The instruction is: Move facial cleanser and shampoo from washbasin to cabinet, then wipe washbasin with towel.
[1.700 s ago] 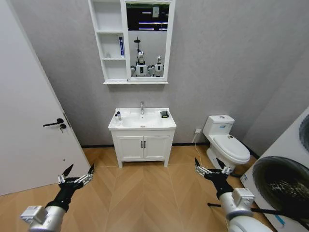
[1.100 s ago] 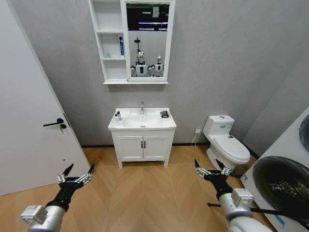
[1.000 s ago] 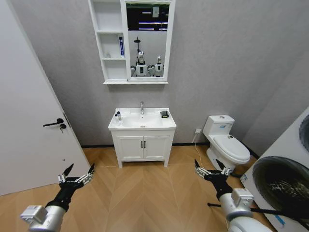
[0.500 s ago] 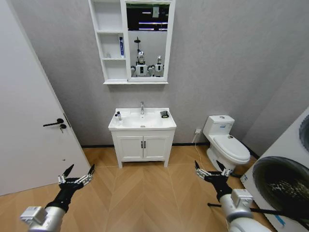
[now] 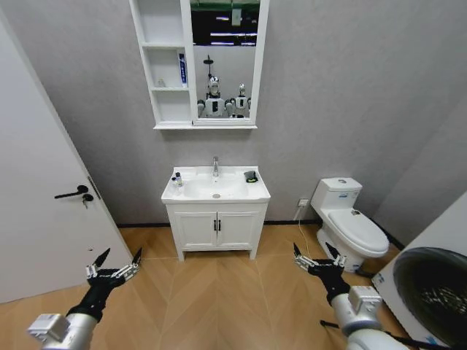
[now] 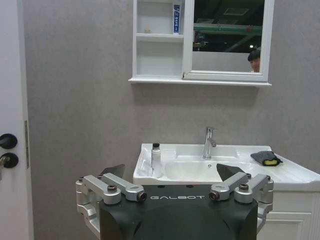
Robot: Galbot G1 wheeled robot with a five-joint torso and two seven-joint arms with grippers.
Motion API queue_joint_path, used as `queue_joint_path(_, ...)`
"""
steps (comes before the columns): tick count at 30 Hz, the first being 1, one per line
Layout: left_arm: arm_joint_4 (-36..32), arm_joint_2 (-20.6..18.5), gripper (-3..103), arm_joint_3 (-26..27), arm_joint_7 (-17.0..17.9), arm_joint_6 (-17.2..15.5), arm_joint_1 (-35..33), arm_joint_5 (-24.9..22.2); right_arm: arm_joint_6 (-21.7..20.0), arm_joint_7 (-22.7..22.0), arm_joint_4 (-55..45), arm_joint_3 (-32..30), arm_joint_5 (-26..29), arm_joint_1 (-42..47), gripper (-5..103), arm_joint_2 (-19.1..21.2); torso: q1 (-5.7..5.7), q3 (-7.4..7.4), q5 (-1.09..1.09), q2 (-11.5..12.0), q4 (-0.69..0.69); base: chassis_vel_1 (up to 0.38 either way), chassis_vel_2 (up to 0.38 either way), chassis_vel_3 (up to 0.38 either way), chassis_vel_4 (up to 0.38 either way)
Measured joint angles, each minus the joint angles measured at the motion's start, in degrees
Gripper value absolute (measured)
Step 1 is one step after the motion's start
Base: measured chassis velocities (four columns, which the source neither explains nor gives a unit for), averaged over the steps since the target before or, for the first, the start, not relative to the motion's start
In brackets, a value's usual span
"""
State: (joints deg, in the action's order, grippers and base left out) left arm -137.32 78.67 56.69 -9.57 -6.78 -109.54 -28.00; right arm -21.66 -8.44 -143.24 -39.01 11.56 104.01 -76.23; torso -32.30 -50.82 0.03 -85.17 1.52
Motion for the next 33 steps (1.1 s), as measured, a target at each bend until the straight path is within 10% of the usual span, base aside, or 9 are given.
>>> queue_joint_path(33, 0.3, 0.3, 100, -3.4, 2.1, -0.2, 1.9, 2.0, 3.4, 0.2, 0.0, 0.3, 0.5, -0.5, 100, 0.5, -0.04, -0.01, -0.03, 0.0, -0.01, -0.218, 0.221, 0.223, -0.220)
